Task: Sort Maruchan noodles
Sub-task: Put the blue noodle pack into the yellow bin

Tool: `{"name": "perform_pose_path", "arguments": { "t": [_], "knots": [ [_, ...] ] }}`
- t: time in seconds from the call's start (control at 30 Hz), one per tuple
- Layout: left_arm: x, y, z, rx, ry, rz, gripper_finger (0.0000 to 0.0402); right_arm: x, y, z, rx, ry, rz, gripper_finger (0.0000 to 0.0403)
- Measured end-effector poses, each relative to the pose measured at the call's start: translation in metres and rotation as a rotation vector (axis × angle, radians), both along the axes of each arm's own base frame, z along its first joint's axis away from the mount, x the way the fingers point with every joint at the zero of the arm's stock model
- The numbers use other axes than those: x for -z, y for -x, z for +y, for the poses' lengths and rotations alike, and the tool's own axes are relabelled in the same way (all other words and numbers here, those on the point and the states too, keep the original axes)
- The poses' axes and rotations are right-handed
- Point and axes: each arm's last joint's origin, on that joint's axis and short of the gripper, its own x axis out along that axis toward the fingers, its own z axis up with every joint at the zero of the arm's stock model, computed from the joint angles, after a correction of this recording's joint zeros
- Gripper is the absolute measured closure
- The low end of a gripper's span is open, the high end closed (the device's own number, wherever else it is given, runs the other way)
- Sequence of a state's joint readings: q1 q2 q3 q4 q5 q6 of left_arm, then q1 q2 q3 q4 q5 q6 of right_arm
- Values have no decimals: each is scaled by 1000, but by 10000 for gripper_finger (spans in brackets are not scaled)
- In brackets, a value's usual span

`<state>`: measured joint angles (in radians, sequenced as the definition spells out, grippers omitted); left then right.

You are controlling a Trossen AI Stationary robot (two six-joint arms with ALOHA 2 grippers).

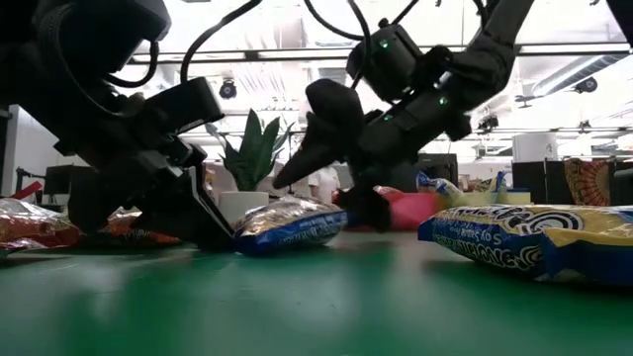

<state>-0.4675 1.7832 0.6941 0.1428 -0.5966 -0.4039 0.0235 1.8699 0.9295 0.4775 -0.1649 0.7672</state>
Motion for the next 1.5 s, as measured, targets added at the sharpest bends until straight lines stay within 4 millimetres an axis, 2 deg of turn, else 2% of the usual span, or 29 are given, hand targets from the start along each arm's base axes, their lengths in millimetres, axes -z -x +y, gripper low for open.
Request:
{"name": "perform_pose_path", "arguments": {
  "t": [0.23, 0.57, 0.7, 1.0, 1.2, 1.33, 1.5],
  "knots": [
    [0, 0, 0, 0, 2, -4, 326, 4, -5, 2, -31, -38, -47, 101],
    [-1, 0, 0, 2, 3, -10, 326, 2, -5, 2, -46, -14, -60, 228],
    [-7, 2, 0, 49, -20, 7, 326, 2, -5, 2, -53, -4, -62, 273],
    [-47, 15, 8, 104, -92, -2, 326, 1, -5, 1, -64, 21, -72, 365],
    [-79, 24, 14, 121, -140, -76, 326, -2, -4, 0, -71, 39, -83, 386],
    [-103, 31, 17, 157, -163, -143, 326, -14, -3, 0, -77, 51, -109, 387],
    [-128, 41, 23, 183, -210, -224, 326, -47, 7, -3, -91, 96, -114, 388]
  ]
}}
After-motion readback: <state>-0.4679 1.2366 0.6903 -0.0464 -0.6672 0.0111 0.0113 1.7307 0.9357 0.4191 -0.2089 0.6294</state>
